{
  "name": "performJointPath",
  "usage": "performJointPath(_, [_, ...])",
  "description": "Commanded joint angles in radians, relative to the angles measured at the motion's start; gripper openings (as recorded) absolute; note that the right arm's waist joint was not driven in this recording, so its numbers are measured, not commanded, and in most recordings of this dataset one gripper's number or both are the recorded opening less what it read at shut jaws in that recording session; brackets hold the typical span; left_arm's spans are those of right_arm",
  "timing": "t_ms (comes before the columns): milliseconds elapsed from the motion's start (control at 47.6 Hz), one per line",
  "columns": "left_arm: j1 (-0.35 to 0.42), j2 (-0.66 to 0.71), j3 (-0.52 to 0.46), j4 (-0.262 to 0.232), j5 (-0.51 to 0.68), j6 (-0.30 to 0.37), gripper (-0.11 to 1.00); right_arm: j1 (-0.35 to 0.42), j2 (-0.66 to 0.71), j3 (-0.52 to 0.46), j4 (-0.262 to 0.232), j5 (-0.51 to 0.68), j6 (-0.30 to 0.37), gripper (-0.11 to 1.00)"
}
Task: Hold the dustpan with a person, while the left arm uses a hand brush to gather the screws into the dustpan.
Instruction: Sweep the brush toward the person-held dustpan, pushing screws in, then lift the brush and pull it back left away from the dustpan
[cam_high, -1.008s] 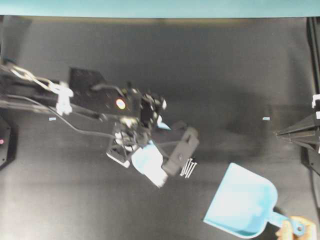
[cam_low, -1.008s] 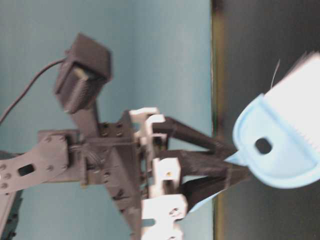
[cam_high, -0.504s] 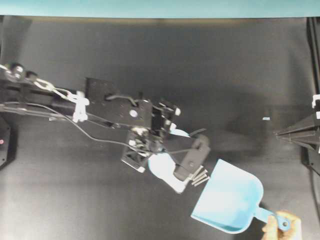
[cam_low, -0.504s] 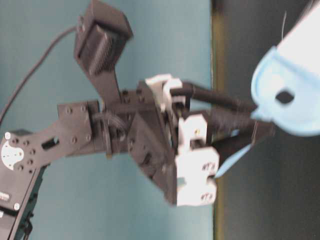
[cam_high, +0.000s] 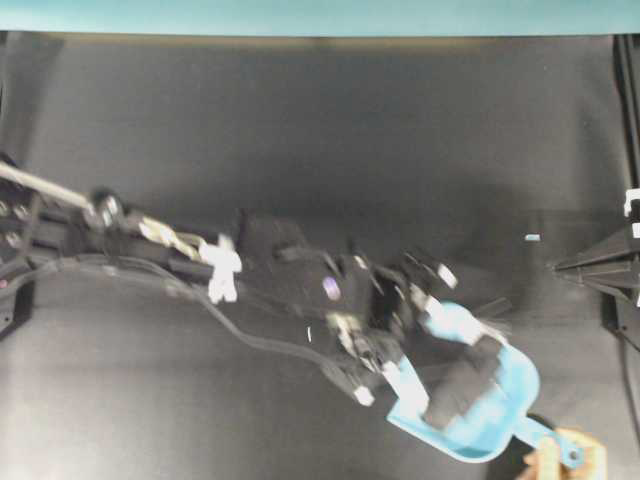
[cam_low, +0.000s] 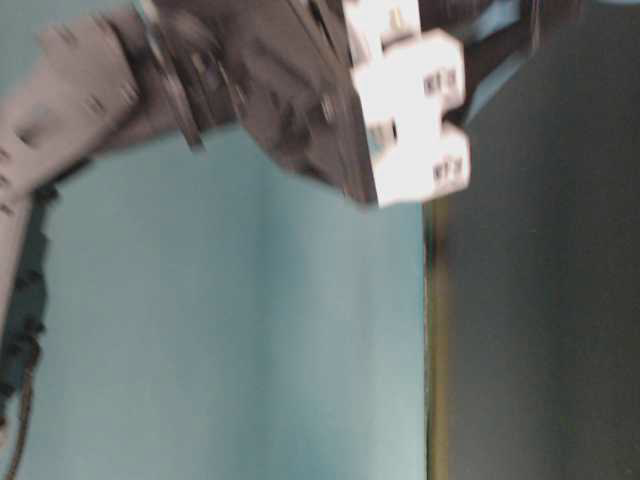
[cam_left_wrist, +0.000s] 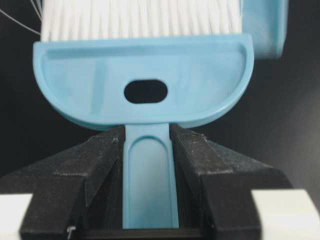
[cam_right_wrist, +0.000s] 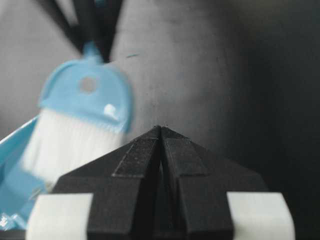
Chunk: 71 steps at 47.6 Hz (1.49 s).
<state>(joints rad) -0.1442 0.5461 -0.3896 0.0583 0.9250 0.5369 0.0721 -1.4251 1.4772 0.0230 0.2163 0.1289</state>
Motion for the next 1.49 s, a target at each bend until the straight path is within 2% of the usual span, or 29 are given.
performJointPath(0, [0.002,0.012,-0.080,-0.002,-0.005,0.021,0.30,0.000,0.003,-0.005,0.000,-0.008,0.008,0.00])
performJointPath(210, [0.002,0.015,-0.098,-0.002,-0.003,0.034,0.30,0.000,0.003,-0.005,0.000,-0.008,0.008,0.00])
performJointPath(357, [0.017,-0.031,-0.089,-0.002,-0.002,0.029,0.30,0.000,0.003,-0.005,0.002,-0.008,0.008,0.00])
performJointPath(567, [0.052,-0.201,0.014,-0.002,-0.020,0.021,0.30,0.000,0.003,-0.005,0.002,-0.008,0.008,0.00])
performJointPath(882, [0.097,-0.448,0.364,-0.002,-0.255,-0.041,0.30,0.000,0.000,-0.005,0.000,-0.008,0.008,0.00])
performJointPath(1175, [0.103,-0.637,0.713,-0.002,-0.417,-0.212,0.30,0.000,0.000,-0.005,0.002,-0.008,0.008,0.00])
performJointPath(1322, [0.103,-0.723,0.881,-0.002,-0.495,-0.276,0.30,0.000,0.000,-0.005,0.000,-0.006,0.008,0.00])
performJointPath(1469, [0.110,-0.785,1.000,-0.002,-0.528,-0.348,0.30,0.000,-0.002,-0.005,0.002,-0.006,0.008,0.00])
